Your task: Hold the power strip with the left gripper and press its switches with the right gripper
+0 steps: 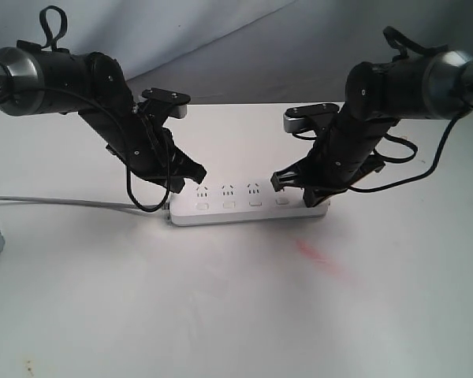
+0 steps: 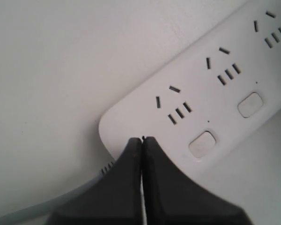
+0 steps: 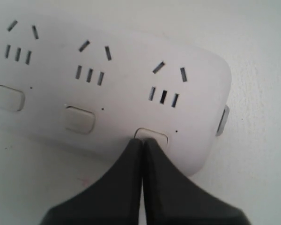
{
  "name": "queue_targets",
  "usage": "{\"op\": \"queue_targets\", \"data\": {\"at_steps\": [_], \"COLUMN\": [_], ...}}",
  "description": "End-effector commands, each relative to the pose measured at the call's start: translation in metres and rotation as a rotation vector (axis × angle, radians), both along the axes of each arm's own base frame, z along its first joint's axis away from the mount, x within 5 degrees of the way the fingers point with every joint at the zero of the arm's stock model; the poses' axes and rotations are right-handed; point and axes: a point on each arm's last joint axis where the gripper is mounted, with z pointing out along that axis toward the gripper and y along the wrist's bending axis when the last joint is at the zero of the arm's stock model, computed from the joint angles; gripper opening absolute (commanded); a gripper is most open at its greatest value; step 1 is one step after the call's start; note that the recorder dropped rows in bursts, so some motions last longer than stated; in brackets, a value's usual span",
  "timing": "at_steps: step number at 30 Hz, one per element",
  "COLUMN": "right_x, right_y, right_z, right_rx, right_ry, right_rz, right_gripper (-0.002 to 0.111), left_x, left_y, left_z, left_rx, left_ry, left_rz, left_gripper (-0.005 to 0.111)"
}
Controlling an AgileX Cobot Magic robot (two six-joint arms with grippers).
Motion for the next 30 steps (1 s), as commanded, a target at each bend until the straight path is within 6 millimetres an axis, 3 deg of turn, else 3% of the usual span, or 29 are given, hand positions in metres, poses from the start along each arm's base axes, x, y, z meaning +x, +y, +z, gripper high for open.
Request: {"op": "queue_targets", "data": {"at_steps": [1, 10, 23, 30], "right_x": [0.004, 0.004, 0.004, 0.004], "right_y": [0.001, 0.0, -0.001, -0.001], "right_z": [0.005, 0.023, 0.02, 0.002], "right_rx": [0.013, 0.038, 0.021, -0.005], "right_ry": [-0.04, -0.084, -0.08, -0.033], "right_rz": [-0.011, -0.028, -0.02, -0.022], "right_gripper": [0.0, 0.0, 0.0, 0.0], "left_x": [0.0, 0.0, -0.001, -0.001], "left_y": [-0.003, -0.003, -0.003, -0.003], "left_z": [0.002, 0.002, 0.002, 0.002], "left_rx": [-0.008, -0.008, -0.006, -0.006], "left_ry": [-0.01, -0.01, 0.003, 0.003], "left_rz": [-0.002, -0.002, -0.003, -0.003], "left_gripper": [0.0, 0.0, 0.0, 0.0]}}
